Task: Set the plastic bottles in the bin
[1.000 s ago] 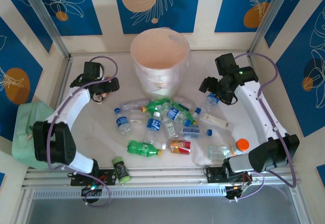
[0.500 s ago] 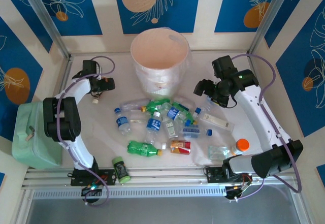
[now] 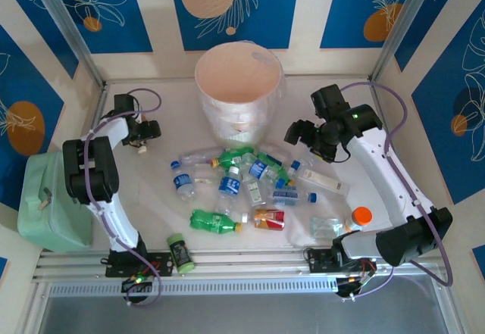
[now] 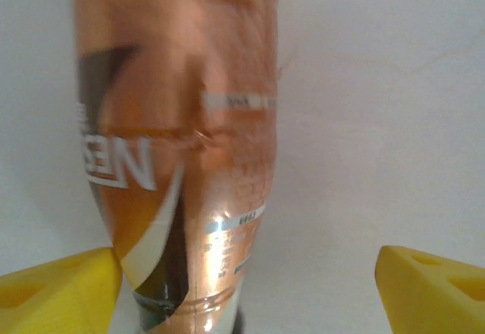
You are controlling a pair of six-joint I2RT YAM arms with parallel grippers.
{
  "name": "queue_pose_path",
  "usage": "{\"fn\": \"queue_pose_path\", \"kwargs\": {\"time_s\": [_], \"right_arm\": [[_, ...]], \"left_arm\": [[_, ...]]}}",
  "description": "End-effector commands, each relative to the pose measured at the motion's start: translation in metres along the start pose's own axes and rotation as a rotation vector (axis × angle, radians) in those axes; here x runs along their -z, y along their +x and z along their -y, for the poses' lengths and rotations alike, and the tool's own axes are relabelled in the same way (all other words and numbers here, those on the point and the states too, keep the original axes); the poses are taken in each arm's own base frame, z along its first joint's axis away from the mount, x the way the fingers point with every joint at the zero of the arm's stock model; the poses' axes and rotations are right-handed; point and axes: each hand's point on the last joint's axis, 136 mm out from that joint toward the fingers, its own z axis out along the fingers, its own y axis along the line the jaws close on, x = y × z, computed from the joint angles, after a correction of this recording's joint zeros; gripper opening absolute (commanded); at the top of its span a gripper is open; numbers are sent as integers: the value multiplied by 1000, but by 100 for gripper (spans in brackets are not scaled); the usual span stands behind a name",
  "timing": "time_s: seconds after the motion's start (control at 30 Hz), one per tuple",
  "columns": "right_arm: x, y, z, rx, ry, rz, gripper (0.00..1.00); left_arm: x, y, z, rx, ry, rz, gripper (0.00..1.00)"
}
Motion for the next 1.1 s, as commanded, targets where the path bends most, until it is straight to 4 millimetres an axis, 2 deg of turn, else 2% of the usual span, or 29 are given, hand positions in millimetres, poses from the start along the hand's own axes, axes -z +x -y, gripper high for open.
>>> {"fn": "queue_pose_path", "kwargs": {"time_s": [0.0, 0.3, 0.73, 0.93, 1.07], "right_arm": [[3, 6, -4, -12, -18, -23, 88], [4, 8, -3, -9, -26, -18, 82], [31, 1, -20, 7, -115, 36, 77], [50, -2, -34, 26, -175, 56, 77], [66, -3, -52, 65, -247, 58, 77]], "left_arm": [[-15, 24, -3, 49, 27, -81, 82], [-19, 37, -4, 69, 25, -114, 57], [2, 41, -10, 81, -12, -83, 36], [26, 35, -6, 72, -7, -33, 33], [67, 17, 13, 54, 21, 53, 32]]}}
